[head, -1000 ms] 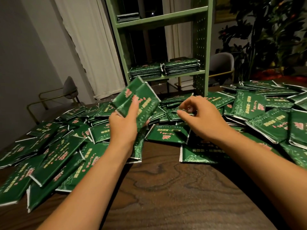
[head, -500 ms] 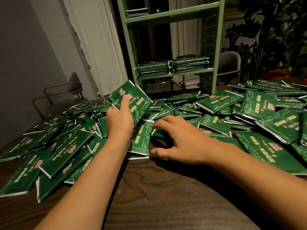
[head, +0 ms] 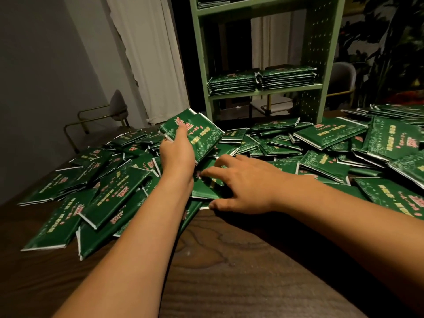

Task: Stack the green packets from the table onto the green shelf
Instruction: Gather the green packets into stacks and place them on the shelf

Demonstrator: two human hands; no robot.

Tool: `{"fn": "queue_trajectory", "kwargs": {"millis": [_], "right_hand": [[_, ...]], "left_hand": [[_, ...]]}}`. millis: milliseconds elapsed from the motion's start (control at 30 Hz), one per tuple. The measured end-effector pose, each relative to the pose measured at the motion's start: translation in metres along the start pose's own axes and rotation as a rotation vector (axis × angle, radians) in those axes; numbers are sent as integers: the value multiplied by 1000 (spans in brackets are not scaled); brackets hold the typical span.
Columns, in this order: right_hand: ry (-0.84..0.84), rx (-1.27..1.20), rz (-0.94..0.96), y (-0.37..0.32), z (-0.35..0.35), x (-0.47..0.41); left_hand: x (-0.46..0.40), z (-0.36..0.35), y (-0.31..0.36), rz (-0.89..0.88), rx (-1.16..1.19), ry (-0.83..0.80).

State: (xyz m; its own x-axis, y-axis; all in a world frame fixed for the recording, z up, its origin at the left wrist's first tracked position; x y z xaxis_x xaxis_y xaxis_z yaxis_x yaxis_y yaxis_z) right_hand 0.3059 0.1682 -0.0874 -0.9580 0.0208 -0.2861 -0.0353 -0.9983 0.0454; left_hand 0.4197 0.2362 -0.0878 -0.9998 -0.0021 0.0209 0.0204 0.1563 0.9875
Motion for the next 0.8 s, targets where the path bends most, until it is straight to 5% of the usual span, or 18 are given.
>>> {"fn": "queue_trajectory", "kwargs": {"millis": [800], "right_hand": [[357, -463, -86, 38, 44, 18]], "left_hand": [[-1, 4, -1, -60, -92, 58]]}}
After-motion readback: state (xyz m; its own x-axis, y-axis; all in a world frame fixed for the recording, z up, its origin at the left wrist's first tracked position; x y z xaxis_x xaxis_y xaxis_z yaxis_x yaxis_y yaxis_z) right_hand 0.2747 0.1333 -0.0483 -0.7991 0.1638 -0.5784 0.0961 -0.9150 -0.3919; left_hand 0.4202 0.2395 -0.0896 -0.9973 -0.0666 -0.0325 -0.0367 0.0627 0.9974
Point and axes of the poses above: each hand's wrist, its own x-axis away from the middle knuckle, its own z-axis out of the back of the hand, y = z × x, the point moved 10 cm from there along -x, towards the middle knuckle, and after that the axes turned 11 degrees about y, right-handed, at the moved point
